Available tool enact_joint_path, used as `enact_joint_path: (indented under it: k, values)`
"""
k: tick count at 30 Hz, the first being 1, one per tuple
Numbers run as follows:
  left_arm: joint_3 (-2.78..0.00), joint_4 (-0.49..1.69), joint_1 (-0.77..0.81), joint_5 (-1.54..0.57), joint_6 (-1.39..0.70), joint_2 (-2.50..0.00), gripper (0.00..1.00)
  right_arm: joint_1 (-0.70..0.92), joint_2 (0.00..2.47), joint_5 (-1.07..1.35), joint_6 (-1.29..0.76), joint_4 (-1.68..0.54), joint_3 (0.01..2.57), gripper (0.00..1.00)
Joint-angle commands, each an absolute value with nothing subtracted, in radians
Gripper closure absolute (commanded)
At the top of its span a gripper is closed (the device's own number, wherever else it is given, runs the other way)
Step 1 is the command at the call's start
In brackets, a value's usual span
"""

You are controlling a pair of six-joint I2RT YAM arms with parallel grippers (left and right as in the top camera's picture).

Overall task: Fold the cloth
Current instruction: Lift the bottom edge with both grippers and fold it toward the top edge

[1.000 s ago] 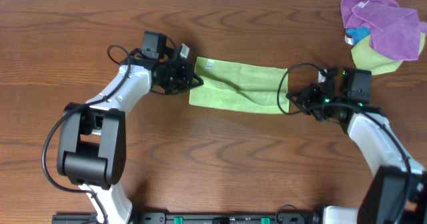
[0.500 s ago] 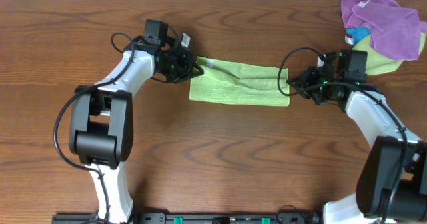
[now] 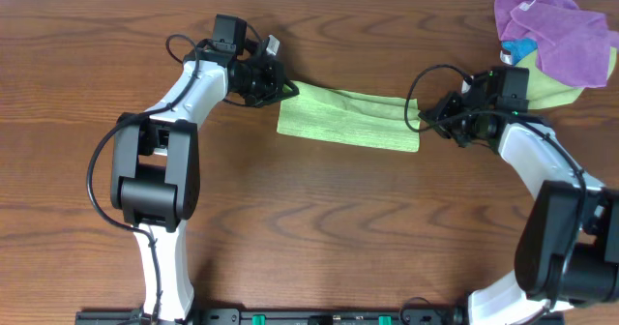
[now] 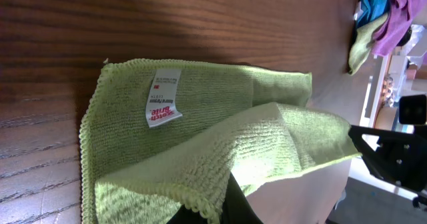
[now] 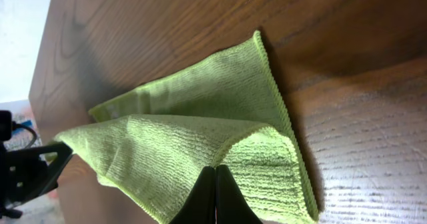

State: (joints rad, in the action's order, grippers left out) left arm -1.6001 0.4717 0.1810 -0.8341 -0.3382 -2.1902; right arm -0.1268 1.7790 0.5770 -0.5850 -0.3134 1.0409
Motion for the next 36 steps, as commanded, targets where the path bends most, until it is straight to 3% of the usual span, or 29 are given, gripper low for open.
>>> enact_joint_path:
  k: [1,18,36]
  values:
    - [-1.622,0.479,0.176,-0.827,-0.312,-2.221,0.95,-0.121,1.803,0.564,-0.598,-0.311,1.081,0.99]
    - [-1.622,0.61,0.176,-0.773,-0.234,-2.23,0.94,-0.123,1.818,0.482,-0.559,-0.453,1.086,0.99]
    - [-1.641,0.604,0.175,-0.73,-0.224,-2.262,0.95,-0.122,1.892,0.506,-0.59,-0.363,1.087,0.98]
